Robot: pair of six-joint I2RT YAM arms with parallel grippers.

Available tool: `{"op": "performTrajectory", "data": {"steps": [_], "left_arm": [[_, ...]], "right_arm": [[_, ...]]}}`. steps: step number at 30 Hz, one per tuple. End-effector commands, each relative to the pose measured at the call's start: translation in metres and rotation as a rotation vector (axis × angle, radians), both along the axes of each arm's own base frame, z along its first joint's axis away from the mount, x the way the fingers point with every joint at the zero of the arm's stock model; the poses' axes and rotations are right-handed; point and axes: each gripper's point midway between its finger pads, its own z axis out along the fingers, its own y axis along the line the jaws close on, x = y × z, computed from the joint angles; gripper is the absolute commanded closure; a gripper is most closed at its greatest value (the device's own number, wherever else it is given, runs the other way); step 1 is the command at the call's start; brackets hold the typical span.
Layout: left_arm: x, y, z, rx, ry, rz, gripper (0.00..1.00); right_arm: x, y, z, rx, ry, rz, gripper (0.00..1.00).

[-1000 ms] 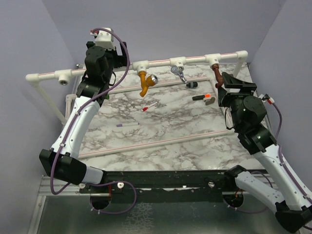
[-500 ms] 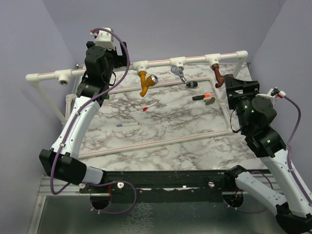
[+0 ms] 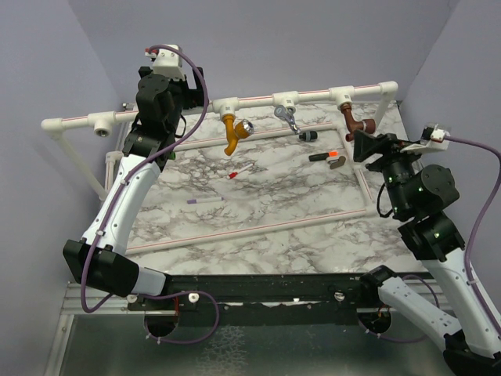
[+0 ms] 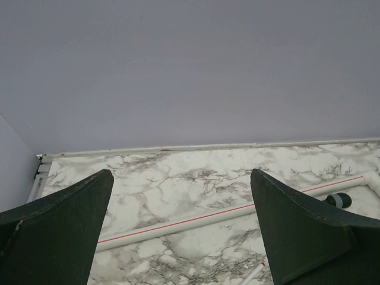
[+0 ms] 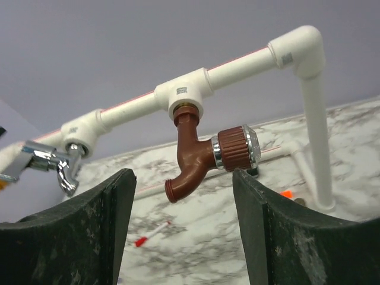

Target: Install the water faucets

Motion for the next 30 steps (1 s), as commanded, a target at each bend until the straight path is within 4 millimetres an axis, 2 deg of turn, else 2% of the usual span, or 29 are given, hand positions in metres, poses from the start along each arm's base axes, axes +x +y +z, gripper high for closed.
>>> {"op": "performTrajectory", "data": {"steps": [1,8,14,16,20,25,30], "left_arm": [[0.005,0.001,-0.078,0.046,0.226,0.006,0.01],[0.006,0.000,-0.078,0.046,0.227,0.004,0.01],[0.005,0.001,-0.077,0.046,0.225,0.006,0.01],[0.005,0.000,-0.078,0.046,0.226,0.004,0.01],[0.005,0.000,-0.076,0.045,0.223,0.003,0.01],[0.004,-0.001,-0.076,0.042,0.223,-0.001,0.01],[0.004,0.000,-0.075,0.042,0.221,0.001,0.01]], "right_arm": [[-0.010,0.004,0.019,-0.397,-0.128,0.064,0.30],[-0.024,0.017,0.019,-0.815,-0.284,0.162,0.26],[-0.035,0.045,-0.004,-1.108,-0.392,0.346,0.24],[-0.035,0.047,-0.009,-1.191,-0.412,0.368,0.24],[-0.029,0.045,-0.012,-1.309,-0.441,0.340,0.23],[-0.012,0.034,-0.018,-1.444,-0.430,0.243,0.23],[0.003,0.032,-0.020,-1.526,-0.436,0.190,0.23]]}}
